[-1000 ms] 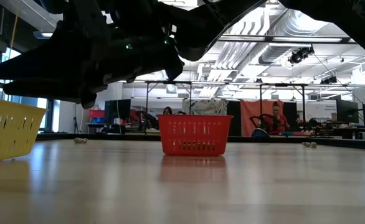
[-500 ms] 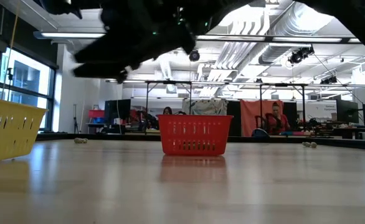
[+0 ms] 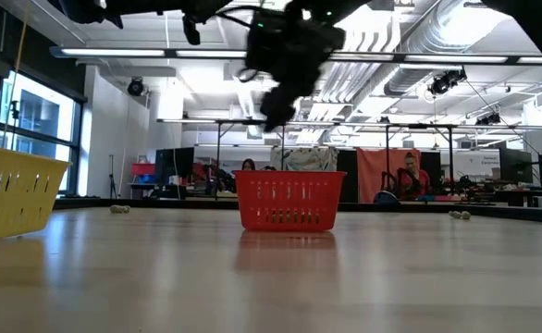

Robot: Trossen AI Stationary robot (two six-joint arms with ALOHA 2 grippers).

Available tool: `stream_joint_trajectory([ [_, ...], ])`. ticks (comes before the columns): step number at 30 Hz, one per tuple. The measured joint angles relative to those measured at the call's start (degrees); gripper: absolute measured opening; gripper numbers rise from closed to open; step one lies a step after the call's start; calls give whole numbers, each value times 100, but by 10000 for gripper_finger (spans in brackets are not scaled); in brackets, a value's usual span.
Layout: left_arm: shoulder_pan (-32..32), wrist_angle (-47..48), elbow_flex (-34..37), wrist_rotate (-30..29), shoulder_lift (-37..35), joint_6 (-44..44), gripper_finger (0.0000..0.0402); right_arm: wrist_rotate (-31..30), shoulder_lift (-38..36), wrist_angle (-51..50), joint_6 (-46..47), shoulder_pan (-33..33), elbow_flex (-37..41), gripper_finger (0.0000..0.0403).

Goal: Sort Halloween decoration
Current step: Put the white skull toy into the yellow bin

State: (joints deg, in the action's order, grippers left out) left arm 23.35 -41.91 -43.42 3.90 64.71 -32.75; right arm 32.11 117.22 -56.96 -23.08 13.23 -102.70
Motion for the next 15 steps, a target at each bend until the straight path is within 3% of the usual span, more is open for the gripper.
stream_joint_trajectory([
  [3, 0, 7, 0, 0, 0, 106, 145, -1, -313, -460, -147, 178, 356, 216],
  [8, 0, 48, 0, -2, 0, 341, 145, -9, -1261, -300, 96, 509, 1788, 216],
  [15, 0, 226, 0, -7, 0, 430, 145, -170, -3387, 1354, 1613, 791, 4256, 216],
])
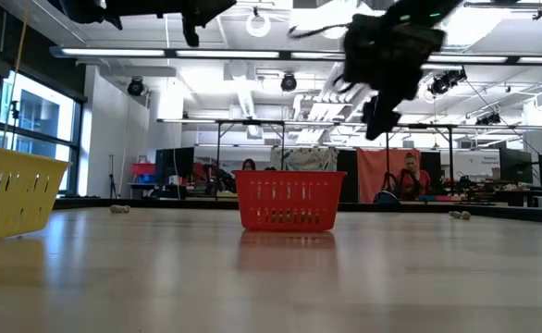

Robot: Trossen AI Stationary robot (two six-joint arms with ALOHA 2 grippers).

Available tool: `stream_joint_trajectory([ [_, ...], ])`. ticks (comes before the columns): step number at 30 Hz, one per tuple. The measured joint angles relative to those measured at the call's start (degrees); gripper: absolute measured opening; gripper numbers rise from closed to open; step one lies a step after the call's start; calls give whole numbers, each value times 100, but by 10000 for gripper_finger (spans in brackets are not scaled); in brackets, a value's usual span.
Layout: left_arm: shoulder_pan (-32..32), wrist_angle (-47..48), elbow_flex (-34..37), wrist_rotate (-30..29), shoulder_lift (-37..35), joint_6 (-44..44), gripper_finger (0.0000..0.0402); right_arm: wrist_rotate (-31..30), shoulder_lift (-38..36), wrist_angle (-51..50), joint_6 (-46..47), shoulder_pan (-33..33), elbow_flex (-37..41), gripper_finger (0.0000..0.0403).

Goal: Sort Halloween decoration
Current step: Put the white skull toy into the yellow bin

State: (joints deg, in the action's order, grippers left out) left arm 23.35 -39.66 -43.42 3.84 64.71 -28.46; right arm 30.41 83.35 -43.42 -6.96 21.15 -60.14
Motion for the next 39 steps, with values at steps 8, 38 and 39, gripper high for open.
stream_joint_trajectory([
  [8, -25, 122, 0, 148, 90, 96, 145, -1137, -1994, 4032, 2482, -63, 1687, 216],
  [38, -975, 598, -2, 1195, 660, 1971, 145, -1374, -2114, 6801, 1653, -474, 1639, 216],
  [39, -975, 596, -2, 1156, 660, 1808, 145, -1374, -2114, 6800, 1797, -474, 1639, 216],
])
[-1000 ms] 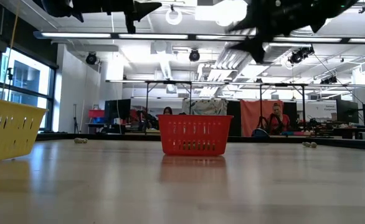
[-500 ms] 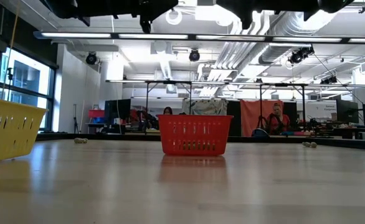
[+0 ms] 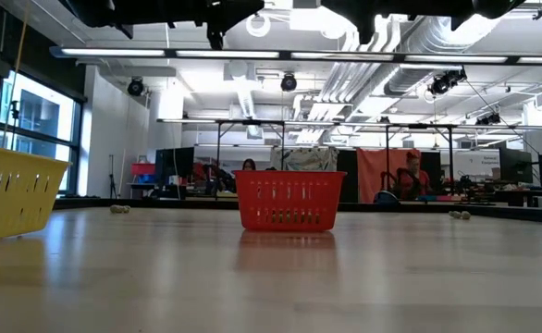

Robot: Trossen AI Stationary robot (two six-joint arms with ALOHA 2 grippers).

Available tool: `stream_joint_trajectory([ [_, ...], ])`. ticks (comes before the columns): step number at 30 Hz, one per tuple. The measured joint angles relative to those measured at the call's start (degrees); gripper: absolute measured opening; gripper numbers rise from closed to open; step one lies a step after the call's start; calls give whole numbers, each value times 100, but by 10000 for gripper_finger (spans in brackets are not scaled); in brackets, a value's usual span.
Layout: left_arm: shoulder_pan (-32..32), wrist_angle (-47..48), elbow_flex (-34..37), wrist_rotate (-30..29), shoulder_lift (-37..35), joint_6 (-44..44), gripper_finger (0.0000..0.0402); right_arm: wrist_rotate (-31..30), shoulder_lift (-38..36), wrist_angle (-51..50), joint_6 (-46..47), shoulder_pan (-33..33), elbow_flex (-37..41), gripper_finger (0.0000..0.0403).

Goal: Sort Halloween decoration
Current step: Put the white skull toy into the yellow bin

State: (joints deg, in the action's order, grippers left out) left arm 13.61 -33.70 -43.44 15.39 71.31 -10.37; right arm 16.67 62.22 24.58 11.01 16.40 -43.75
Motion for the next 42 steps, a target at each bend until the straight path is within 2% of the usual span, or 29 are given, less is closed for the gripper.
stream_joint_trajectory([
  [3, 165, 186, -140, -77, 4, -852, 145, -14, 0, -47, 342, 16, 0, 216],
  [6, 580, 1249, -631, -59, -7, -1294, 145, -361, 0, -214, 397, 17, -2, 216],
  [10, 1190, 3839, -1499, -159, 70, -901, 145, -959, 0, -383, 397, 20, -2, 216],
  [13, 1617, 5767, -1958, -704, 253, -521, 145, -1067, 2, -465, 399, 20, -2, 216],
  [16, 1943, 6992, -2037, -1325, 456, -404, 145, -1067, 2, -563, 399, 20, -2, 216],
  [20, 2290, 8150, -1861, -1451, 868, -249, 145, -1067, 2, -703, 416, 20, -2, 216],
  [24, 2492, 8826, -1775, -1444, 1509, -1, 145, -1071, 4, -728, 417, 20, -2, 216],
  [28, 2674, 8957, -1773, -1460, 2191, 129, 145, -1295, 4, -726, 464, 20, -2, 216],
  [32, 2821, 8933, -1773, -1486, 2752, 956, 145, -1462, 19, -719, 720, 20, -4, 216],
  [37, 2919, 9005, -1773, -1505, 3205, 1829, 145, -1499, 137, -731, 1050, 15, -9, 216],
  [42, 2924, 8991, -1784, -1543, 3437, 2006, 145, -1497, 300, -759, 1370, 4, -9, 216],
])
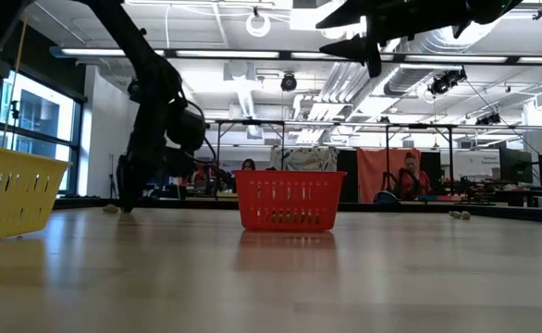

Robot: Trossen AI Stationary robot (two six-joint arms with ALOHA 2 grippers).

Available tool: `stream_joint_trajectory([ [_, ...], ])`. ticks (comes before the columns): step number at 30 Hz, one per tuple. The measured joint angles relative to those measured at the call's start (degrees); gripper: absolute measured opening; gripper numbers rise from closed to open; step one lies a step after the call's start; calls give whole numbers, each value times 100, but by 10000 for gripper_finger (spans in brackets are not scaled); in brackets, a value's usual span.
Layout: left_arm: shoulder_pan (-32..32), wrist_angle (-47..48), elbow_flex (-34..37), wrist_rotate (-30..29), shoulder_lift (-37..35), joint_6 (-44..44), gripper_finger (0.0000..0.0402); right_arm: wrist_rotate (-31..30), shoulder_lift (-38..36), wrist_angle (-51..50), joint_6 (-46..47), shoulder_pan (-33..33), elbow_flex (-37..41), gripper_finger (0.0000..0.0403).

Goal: Sort Halloween decoration
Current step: Put the white skull toy into the yellow bin

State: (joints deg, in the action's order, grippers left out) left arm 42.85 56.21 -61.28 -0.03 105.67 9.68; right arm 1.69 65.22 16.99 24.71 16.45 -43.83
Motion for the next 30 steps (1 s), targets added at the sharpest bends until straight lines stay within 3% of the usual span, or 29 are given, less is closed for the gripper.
stream_joint_trajectory([
  [9, -3, -15, -11, -127, 68, 195, 139, 26, 155, 20, 142, 0, 0, 216],
  [22, 0, 26, -43, -176, 82, -11, 18, 26, 154, 44, 94, 0, 0, 216],
  [30, 0, 400, -593, 8, -83, -32, 10, 45, 154, 44, 79, 0, 2, 216],
])
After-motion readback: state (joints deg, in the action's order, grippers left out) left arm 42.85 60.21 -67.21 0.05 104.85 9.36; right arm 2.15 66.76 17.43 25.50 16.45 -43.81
